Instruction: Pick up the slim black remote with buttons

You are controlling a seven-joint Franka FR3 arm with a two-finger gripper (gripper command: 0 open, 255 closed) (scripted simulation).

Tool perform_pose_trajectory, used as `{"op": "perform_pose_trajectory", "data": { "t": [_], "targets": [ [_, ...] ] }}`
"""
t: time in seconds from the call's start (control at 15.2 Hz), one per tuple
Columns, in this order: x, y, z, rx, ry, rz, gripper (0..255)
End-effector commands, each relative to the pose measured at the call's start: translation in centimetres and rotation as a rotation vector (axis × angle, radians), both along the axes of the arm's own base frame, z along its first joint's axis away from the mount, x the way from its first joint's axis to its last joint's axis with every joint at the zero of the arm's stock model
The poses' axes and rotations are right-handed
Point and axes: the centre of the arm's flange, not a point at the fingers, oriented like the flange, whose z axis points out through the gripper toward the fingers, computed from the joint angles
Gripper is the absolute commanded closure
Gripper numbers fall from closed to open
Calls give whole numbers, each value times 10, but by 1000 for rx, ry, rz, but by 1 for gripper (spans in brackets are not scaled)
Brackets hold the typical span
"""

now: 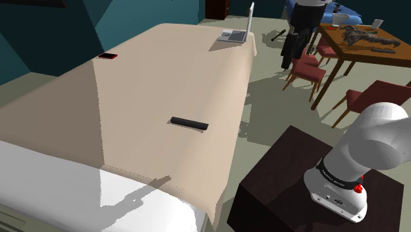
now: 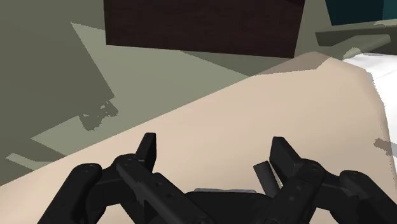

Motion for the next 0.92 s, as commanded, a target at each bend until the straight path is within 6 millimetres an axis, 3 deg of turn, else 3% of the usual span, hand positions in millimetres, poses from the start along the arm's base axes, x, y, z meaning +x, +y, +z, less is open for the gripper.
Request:
{"op": "perform_pose_trajectory", "data": {
  "t": [0.0,0.86],
  "targets": [
    [0,0,0,0,0,0,0],
    [115,64,-107,-14,-18,142,0]
  ]
}}
